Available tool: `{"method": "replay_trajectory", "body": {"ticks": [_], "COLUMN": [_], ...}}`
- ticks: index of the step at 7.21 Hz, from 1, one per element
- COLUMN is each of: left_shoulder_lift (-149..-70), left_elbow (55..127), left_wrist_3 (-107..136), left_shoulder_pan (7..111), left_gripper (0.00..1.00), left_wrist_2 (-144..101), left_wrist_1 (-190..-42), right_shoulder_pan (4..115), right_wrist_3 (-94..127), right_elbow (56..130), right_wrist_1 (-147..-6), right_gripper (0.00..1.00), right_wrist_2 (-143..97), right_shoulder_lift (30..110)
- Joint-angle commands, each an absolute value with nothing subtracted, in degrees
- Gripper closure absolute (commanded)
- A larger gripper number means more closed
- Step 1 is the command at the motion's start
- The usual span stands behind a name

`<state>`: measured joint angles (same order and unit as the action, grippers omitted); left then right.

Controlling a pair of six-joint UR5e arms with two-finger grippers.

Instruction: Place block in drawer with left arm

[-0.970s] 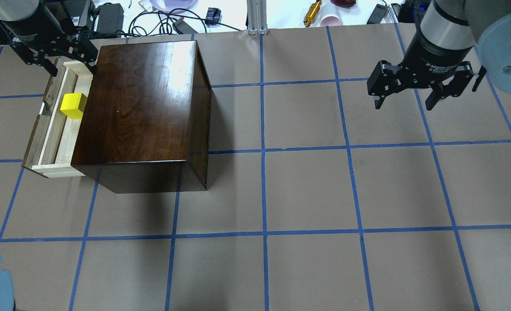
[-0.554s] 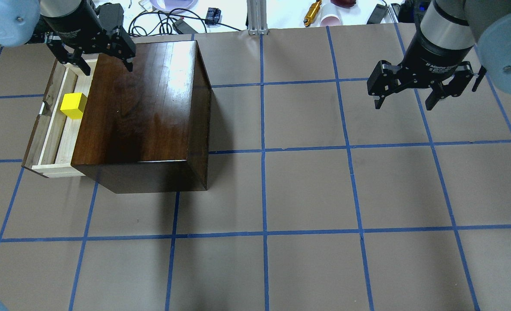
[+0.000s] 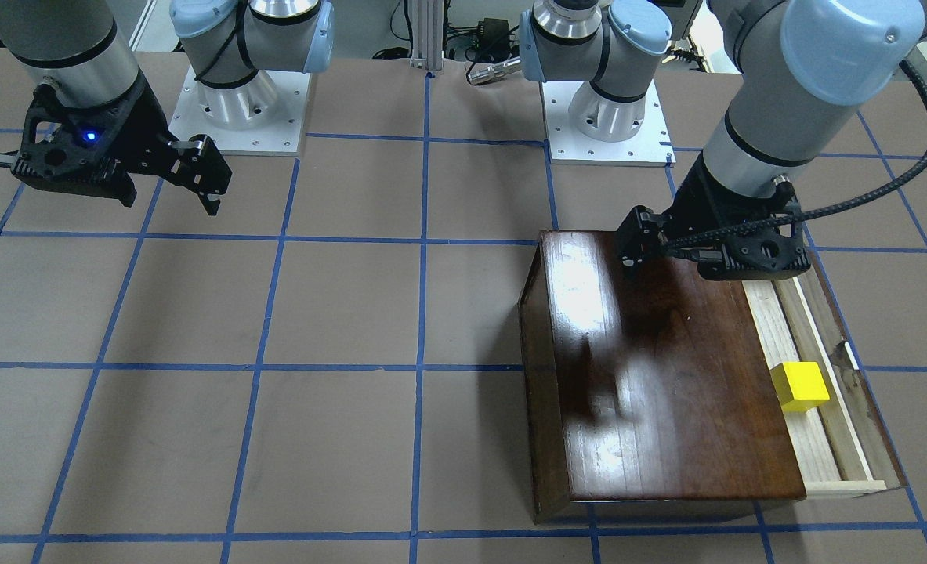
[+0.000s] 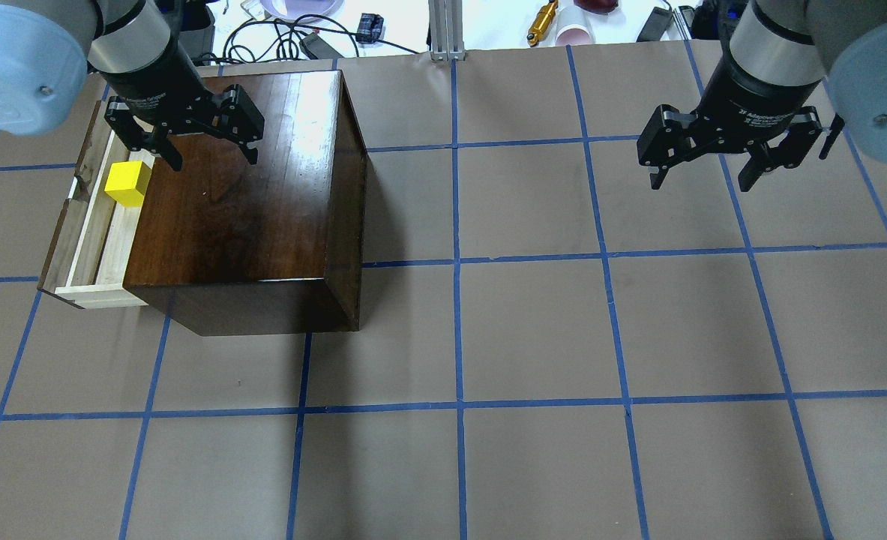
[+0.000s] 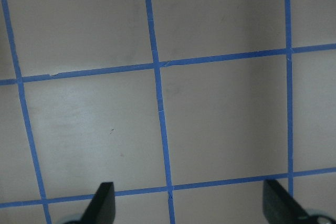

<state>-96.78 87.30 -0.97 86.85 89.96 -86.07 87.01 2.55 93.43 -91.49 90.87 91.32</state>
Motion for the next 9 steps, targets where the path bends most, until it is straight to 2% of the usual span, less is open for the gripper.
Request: {"method": "replay_trajectory", "body": {"ticks": [1, 9], "left_shoulder_lift": [-95.01, -94.92], "left_elbow": [88.68, 88.59], "left_wrist_3": [-0.97, -1.58], "left_shoulder_pan": [87.97, 87.8], "left_gripper": [0.0, 0.0], "left_wrist_2": [90.0, 89.74], "left_wrist_1": [-86.49, -87.63], "right_shoulder_pan": [87.01, 87.01], "right_wrist_3": [2.55, 2.55], "right_elbow": [93.43, 93.43], "right_wrist_1": [-91.49, -91.49], "right_gripper": [0.0, 0.0], "right_wrist_2": [90.88, 90.88], "right_shoulder_lift": [91.32, 91.32]}}
